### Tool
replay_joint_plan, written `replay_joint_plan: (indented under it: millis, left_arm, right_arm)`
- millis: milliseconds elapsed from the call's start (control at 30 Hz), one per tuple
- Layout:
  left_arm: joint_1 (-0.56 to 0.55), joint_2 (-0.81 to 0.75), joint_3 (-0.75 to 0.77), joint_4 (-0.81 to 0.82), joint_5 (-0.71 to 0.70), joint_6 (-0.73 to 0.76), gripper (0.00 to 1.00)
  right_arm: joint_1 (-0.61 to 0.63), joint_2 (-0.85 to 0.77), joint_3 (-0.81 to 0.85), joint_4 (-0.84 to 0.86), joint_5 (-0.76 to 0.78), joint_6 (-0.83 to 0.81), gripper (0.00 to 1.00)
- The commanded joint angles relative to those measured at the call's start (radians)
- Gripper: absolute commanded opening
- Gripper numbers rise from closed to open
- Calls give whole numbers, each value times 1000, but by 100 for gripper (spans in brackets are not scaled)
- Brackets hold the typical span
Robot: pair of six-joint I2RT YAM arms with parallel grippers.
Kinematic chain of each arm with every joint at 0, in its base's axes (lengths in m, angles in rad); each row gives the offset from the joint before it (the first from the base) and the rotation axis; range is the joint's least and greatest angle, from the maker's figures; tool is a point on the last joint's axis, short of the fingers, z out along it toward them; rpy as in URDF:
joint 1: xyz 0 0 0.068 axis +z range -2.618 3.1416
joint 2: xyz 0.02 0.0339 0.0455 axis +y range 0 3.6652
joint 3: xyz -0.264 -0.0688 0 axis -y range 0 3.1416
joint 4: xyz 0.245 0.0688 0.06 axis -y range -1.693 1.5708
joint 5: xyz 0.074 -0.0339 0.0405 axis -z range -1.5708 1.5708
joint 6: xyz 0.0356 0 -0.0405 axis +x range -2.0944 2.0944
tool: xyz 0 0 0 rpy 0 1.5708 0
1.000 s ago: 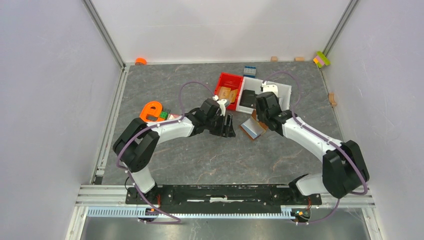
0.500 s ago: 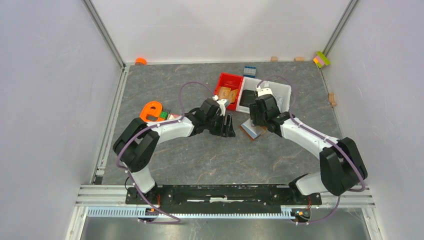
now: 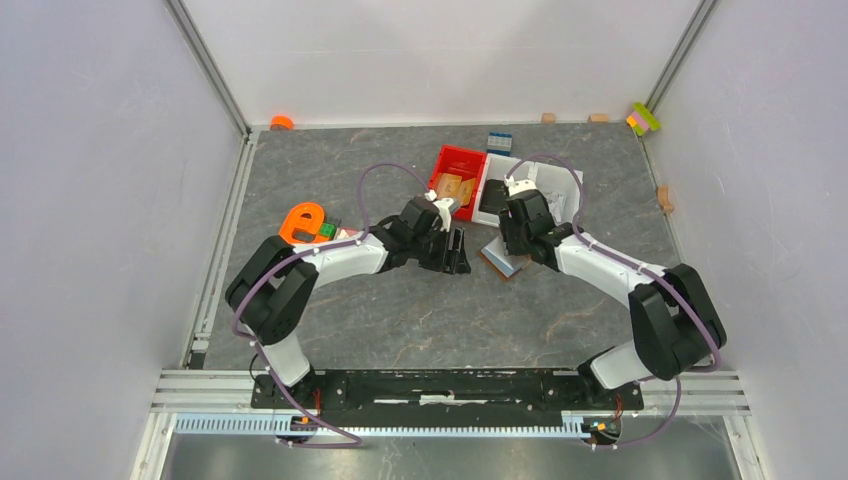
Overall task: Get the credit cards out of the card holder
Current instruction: Open the card holder at the center of the board.
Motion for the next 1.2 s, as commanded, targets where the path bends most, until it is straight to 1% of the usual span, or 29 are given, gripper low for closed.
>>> replay_joint_plan:
  millis: [0,133,167,300,367,500,567,800,1000,1167]
  left_arm:
    - [-3,-52,21,6,-7,38,70]
    - [-3,-53,21,6,-11,38,70]
    - [-3,-54,21,6,-12,38,70]
    - [-3,-66,15,6,-26,38,70]
    - [-3,-80,5,13,-38,39,70]
    - [-3,-120,-25,45,-63,39,71]
    - [-3,-143,-45,55,-74,41,71]
    - [9,-256,-144,186,-98,18,74]
    - [42,-314,-207,278,-51,-26,74]
    - [78,-289,-221,323,22,-78,74]
  right_arm:
    - [4,31,29,36,-22,2,42]
    - [5,28,25,43,-27,8,29]
    - [4,23,22,46,-37,10,24]
    - [4,-23,-4,72,-122,28,5]
    - [4,-57,-25,93,-165,46,0]
    - [4,-130,-83,170,-243,95,0]
    - [2,-166,-114,211,-314,121,0]
    - [-16,-249,-185,324,-420,190,0]
    - [-67,-362,-298,495,-509,277,0]
    - [-92,-437,-357,573,-536,328,0]
